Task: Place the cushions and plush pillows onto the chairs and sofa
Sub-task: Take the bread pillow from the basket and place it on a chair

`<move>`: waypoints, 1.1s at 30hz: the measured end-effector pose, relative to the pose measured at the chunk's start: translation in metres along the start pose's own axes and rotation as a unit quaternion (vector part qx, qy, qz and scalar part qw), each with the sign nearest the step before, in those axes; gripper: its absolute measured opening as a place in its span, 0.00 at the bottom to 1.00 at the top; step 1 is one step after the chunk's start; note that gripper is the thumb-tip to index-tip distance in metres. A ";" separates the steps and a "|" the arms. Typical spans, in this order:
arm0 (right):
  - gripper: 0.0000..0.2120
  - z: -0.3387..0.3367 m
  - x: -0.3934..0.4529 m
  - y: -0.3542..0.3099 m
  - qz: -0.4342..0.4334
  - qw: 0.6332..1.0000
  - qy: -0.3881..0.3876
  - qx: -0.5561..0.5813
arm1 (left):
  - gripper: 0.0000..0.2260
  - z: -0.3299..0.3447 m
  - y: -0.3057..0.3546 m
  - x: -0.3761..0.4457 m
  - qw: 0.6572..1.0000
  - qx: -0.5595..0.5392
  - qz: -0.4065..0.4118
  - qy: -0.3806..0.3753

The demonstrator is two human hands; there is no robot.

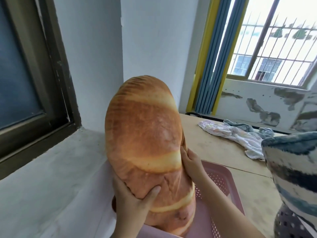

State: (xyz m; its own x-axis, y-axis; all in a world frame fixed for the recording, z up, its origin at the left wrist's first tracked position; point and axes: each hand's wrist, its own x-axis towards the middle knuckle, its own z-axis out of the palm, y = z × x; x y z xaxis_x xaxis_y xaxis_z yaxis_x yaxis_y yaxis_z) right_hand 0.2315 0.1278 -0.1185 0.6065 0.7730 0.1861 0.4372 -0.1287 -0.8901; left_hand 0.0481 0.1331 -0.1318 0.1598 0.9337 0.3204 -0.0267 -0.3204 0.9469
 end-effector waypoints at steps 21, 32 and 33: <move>0.18 -0.111 -0.005 -0.157 -0.273 0.868 0.414 -0.031 | 0.45 0.016 0.175 0.104 0.976 -0.069 0.206 0.000; 0.21 -0.148 -0.099 -0.237 -0.238 0.845 0.473 -0.072 | 0.30 -0.011 0.276 0.132 0.935 -0.131 0.266 -0.193; 0.22 -0.149 -0.116 -0.233 -0.228 0.845 0.478 -0.068 | 0.30 -0.010 0.276 0.122 0.932 -0.129 0.259 -0.217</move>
State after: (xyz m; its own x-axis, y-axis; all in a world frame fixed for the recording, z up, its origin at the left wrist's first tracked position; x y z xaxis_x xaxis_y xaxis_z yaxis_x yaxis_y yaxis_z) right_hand 0.1582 -0.0246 0.1297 0.5852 -0.0858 0.8064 0.8034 -0.0738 -0.5909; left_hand 0.0506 0.1602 0.1692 0.4425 0.4946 0.7480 -0.4381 -0.6086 0.6616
